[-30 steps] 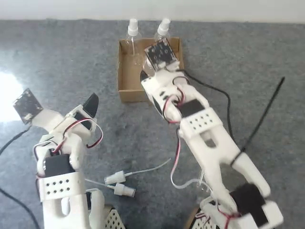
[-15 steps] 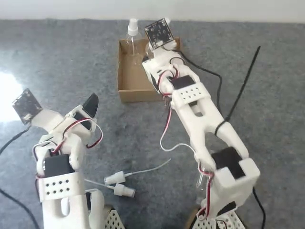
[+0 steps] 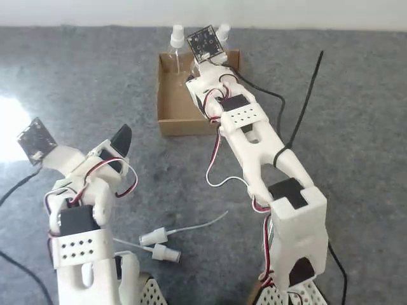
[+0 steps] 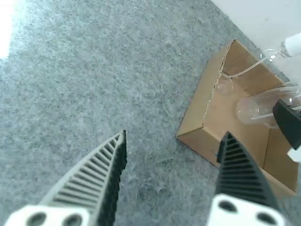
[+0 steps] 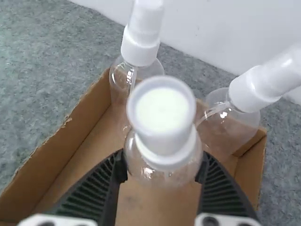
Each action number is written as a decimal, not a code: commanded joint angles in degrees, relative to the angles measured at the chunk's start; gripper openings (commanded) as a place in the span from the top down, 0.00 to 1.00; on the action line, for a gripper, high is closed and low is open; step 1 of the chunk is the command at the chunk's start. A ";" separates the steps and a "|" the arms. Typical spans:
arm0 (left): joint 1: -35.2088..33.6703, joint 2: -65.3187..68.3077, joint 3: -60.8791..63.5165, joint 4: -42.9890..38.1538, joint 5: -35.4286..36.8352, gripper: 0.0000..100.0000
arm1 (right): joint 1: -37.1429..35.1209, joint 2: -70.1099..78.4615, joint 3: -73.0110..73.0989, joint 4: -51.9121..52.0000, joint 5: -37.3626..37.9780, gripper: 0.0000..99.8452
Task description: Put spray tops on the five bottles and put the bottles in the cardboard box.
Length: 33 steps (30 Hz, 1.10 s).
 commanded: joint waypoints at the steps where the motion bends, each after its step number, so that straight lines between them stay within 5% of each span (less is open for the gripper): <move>1: -0.18 -0.88 -0.31 -1.14 -0.44 0.71 | 0.48 -0.48 -4.84 0.13 -0.53 0.86; 14: -0.18 -0.88 -0.31 -1.23 -0.44 0.71 | 0.22 0.04 -10.90 10.15 -4.66 0.86; 33: -0.18 -0.79 -0.31 -1.05 -0.53 0.71 | -1.54 3.38 -13.80 10.42 -6.77 0.86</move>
